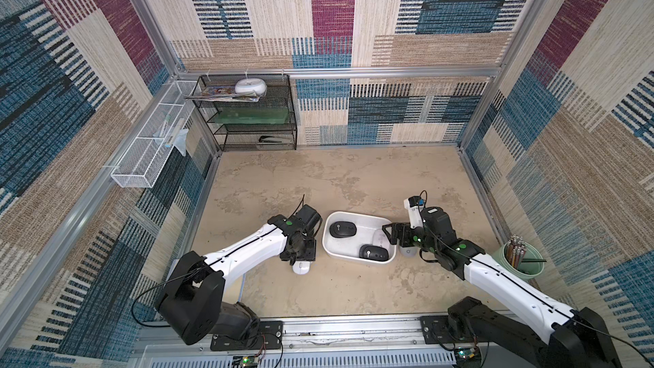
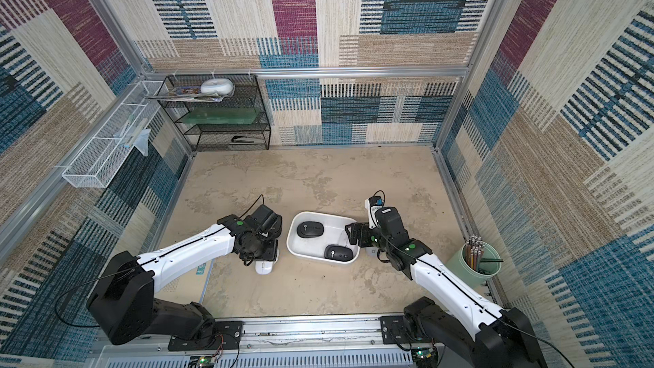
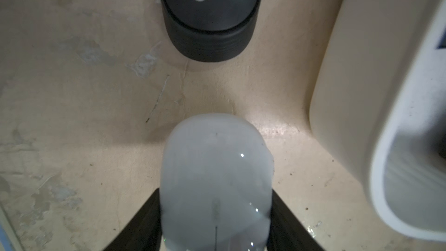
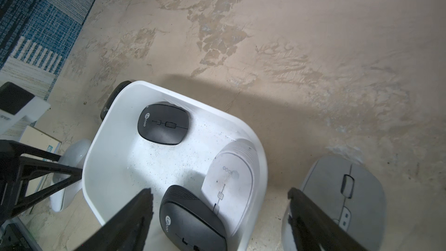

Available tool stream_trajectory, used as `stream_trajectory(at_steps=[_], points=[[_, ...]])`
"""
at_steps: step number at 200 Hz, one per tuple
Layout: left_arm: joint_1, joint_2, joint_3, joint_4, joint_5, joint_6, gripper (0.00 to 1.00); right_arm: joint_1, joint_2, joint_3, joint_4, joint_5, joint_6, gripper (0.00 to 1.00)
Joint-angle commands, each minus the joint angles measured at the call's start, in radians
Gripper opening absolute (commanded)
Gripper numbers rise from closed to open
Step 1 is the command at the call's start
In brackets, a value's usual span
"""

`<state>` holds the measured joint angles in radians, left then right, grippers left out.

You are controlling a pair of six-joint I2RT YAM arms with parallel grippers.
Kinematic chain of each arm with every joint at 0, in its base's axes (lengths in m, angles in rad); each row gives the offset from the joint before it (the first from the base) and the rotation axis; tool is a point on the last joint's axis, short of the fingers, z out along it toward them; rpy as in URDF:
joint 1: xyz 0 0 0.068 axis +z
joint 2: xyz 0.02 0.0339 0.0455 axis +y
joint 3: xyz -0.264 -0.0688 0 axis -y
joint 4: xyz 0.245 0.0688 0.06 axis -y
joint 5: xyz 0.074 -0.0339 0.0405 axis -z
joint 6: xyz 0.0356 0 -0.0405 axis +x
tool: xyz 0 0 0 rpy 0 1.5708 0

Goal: Take out the mouse from the storage box
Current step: Place the mouse at the center of the board, then pick up the mouse from the storage box.

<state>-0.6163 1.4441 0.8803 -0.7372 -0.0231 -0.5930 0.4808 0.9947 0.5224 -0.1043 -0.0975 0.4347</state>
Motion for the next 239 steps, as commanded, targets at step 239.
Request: stream_trajectory(at_steps=[239], points=[[0.037, -0.254, -0.16, 0.34, 0.009, -0.037, 0.87, 0.284, 0.381, 0.338, -0.101, 0.009, -0.276, 0.87]])
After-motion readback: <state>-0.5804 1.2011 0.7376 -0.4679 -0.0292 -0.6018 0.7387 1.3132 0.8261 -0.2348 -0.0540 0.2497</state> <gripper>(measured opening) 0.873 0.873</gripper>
